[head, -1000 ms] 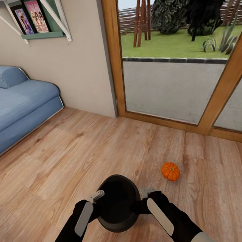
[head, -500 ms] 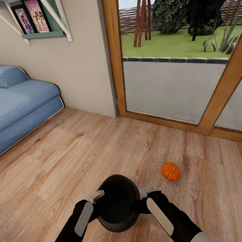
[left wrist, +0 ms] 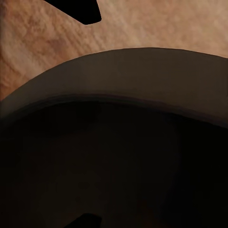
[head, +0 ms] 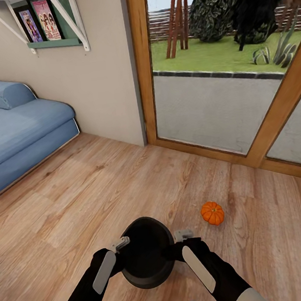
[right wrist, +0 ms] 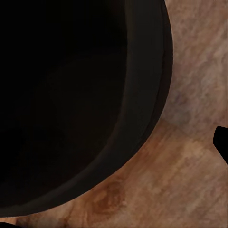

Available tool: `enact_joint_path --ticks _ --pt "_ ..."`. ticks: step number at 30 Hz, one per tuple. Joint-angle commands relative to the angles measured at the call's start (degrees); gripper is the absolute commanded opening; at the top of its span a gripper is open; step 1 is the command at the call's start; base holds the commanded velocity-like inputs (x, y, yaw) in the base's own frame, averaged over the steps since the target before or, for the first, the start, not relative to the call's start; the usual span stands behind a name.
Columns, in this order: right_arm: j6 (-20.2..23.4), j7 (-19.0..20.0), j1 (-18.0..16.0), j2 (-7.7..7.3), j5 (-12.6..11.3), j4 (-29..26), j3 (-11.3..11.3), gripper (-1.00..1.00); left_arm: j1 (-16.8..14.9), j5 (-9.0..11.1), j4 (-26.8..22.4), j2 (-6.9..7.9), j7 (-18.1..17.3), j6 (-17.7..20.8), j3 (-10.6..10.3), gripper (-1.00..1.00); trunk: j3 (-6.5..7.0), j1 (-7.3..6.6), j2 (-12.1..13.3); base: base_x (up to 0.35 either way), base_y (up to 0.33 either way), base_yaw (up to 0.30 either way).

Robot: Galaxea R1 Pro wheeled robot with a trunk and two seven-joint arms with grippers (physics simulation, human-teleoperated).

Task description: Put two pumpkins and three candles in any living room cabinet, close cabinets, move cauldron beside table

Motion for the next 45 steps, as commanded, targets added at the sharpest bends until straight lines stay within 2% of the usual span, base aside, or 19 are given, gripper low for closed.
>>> enact_joint_path --ticks 1,4,12,17,24,30,33,45 --pt "-0.3 -0.6 0.0 0.02 -0.5 0.0 0.1 1.00 0.0 0.6 -0.1 0.02 0.6 0.1 -0.1 1.00 -0.05 -0.01 0.0 0.000 0.000 0.000" --pt "-3.2 -0.6 -0.1 0.10 -0.3 0.5 0.1 1.00 0.0 0.6 -0.1 0.02 0.6 0.1 -0.1 1.00 -0.05 -0.01 0.0 0.000 0.000 0.000" --pt "-7.4 -0.5 -0.8 0.20 0.1 3.7 0.4 1.00 0.0 0.6 -0.1 0.02 0.6 0.1 -0.1 1.00 -0.05 -0.01 0.0 0.000 0.000 0.000" --pt "-8.5 -0.5 -0.9 0.20 0.1 4.0 0.5 1.00 0.0 0.6 -0.1 0.02 0.6 0.1 -0.1 1.00 -0.05 -0.01 0.0 0.000 0.000 0.000" --pt "-12.5 -0.4 -4.0 0.28 0.1 10.6 0.5 1.00 0.0 0.6 -0.1 0.02 0.6 0.1 -0.1 1.00 -0.05 -0.01 0.0 0.000 0.000 0.000" --pt "-13.2 -0.4 -4.3 0.29 0.2 11.5 0.6 1.00 0.0 0.6 -0.1 0.02 0.6 0.1 -0.1 1.00 -0.05 -0.01 0.0 0.000 0.000 0.000" --pt "-13.2 -0.4 -4.4 0.29 0.2 11.5 0.6 1.00 0.0 0.6 -0.1 0.02 0.6 0.1 -0.1 1.00 -0.71 0.07 -0.1 0.000 0.000 0.000" --pt "-13.2 -0.4 -4.4 0.30 0.2 11.6 0.7 1.00 0.0 0.6 -0.1 0.02 0.6 0.1 -0.1 1.00 -0.71 0.07 -0.1 0.000 0.000 0.000"
